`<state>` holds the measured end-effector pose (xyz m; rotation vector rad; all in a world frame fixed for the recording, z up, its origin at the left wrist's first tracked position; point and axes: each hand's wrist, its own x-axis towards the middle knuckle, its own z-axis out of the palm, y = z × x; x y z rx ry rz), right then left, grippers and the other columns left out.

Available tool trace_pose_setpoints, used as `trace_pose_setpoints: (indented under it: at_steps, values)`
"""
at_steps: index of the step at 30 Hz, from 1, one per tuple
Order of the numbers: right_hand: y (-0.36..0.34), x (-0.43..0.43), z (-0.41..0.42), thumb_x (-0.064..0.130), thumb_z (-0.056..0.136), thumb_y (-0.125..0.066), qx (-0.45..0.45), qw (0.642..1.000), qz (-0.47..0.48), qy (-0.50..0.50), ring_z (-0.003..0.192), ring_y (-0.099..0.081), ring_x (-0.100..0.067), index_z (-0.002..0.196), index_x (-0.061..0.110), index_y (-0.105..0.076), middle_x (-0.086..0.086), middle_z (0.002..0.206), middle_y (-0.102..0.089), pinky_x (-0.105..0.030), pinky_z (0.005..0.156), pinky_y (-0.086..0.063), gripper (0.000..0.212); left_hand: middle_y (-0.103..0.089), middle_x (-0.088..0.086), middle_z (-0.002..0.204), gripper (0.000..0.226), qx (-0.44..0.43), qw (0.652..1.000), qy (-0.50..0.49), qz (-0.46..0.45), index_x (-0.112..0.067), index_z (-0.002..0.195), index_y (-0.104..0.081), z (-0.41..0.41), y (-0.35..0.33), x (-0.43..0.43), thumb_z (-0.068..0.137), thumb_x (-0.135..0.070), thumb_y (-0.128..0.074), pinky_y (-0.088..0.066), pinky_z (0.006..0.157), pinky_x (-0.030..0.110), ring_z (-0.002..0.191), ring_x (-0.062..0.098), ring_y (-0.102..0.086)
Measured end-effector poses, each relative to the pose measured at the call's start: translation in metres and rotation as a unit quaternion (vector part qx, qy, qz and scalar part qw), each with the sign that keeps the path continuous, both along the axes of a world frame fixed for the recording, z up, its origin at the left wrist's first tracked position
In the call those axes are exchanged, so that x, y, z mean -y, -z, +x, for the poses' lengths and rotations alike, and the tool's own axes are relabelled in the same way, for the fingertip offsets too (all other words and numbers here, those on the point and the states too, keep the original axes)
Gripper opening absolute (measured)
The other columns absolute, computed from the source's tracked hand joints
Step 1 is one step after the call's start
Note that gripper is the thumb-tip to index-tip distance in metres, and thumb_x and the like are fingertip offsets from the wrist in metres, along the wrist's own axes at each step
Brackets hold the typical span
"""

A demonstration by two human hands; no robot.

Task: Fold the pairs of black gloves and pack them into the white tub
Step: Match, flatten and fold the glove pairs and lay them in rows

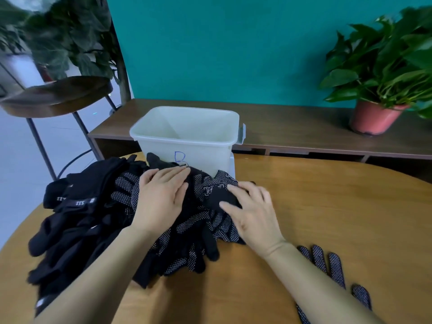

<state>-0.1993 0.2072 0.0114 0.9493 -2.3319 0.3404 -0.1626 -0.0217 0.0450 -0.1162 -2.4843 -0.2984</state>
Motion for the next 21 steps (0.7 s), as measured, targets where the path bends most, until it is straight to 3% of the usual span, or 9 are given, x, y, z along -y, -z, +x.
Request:
trace_pose_setpoints:
  at_steps: [3,6,8,12,16,19,21]
  values:
    - [0.017,0.0,0.015,0.005,0.054,-0.085,0.069,0.996,0.057,0.018,0.123,-0.044,-0.034,0.093,0.029,-0.075,-0.016,0.135,-0.058,-0.05,0.096,-0.043,0.047,-0.071,-0.008,0.118,0.044,0.033,0.998,0.02,0.04,-0.02,0.122,-0.069,0.007,0.005,-0.01,0.092,-0.043,-0.048,-0.017,0.097,0.024,0.114,0.012,-0.059]
    - [0.013,0.001,0.018,0.007,0.069,-0.07,0.069,0.997,0.011,0.014,0.125,-0.043,-0.034,0.092,0.027,-0.074,-0.015,0.135,-0.058,-0.049,0.099,-0.038,0.03,-0.072,-0.009,0.114,0.048,0.05,0.998,0.036,0.023,-0.023,0.121,-0.07,0.004,0.006,-0.018,0.085,-0.05,-0.054,-0.018,0.095,0.027,0.112,0.012,-0.058]
    - [0.006,0.001,0.015,0.01,0.079,-0.058,0.064,0.997,-0.039,0.016,0.123,-0.047,-0.031,0.094,0.023,-0.072,-0.007,0.125,-0.065,-0.043,0.1,-0.029,0.025,-0.071,-0.01,0.114,0.049,0.062,0.997,0.048,-0.002,-0.025,0.118,-0.071,-0.002,0.007,-0.025,0.078,-0.052,-0.062,-0.019,0.095,0.031,0.113,0.014,-0.059]
    - [-0.002,0.005,0.005,0.007,0.072,-0.076,0.1,0.989,-0.095,0.048,0.107,-0.047,-0.021,0.102,0.018,-0.066,0.005,0.092,-0.069,-0.033,0.093,-0.025,0.034,-0.064,-0.012,0.126,0.044,0.13,0.989,0.069,-0.022,-0.031,0.108,-0.074,-0.016,0.01,-0.038,0.07,-0.054,-0.076,-0.013,0.099,0.036,0.126,0.018,-0.049]
    - [-0.018,0.004,0.005,0.005,0.077,-0.072,0.153,0.976,-0.147,0.051,0.101,-0.052,-0.022,0.115,0.017,-0.07,0.006,0.085,-0.068,-0.026,0.087,-0.02,0.039,-0.061,-0.011,0.131,0.026,0.12,0.99,0.068,-0.009,-0.025,0.097,-0.074,-0.017,0.006,-0.042,0.078,-0.041,-0.079,-0.01,0.103,0.037,0.13,0.019,-0.045]
    - [-0.065,0.0,0.002,0.01,0.081,-0.07,0.187,0.955,-0.228,0.033,0.103,-0.054,-0.018,0.117,0.02,-0.07,0.008,0.09,-0.066,-0.025,0.086,-0.025,0.037,-0.066,-0.01,0.122,0.025,0.108,0.984,0.093,0.107,-0.022,0.099,-0.071,-0.014,-0.029,-0.044,0.082,-0.041,-0.068,-0.018,0.107,0.031,0.12,0.016,-0.054]
    - [-0.108,-0.005,0.003,0.017,0.078,-0.074,0.247,0.92,-0.303,0.008,0.102,-0.057,-0.012,0.12,0.022,-0.068,0.009,0.096,-0.067,-0.027,0.094,-0.037,0.043,-0.072,0.0,0.107,0.017,0.153,0.935,0.15,0.284,-0.017,0.101,-0.065,-0.006,-0.072,-0.05,0.089,-0.03,-0.065,-0.042,0.102,0.04,0.101,0.019,-0.065]
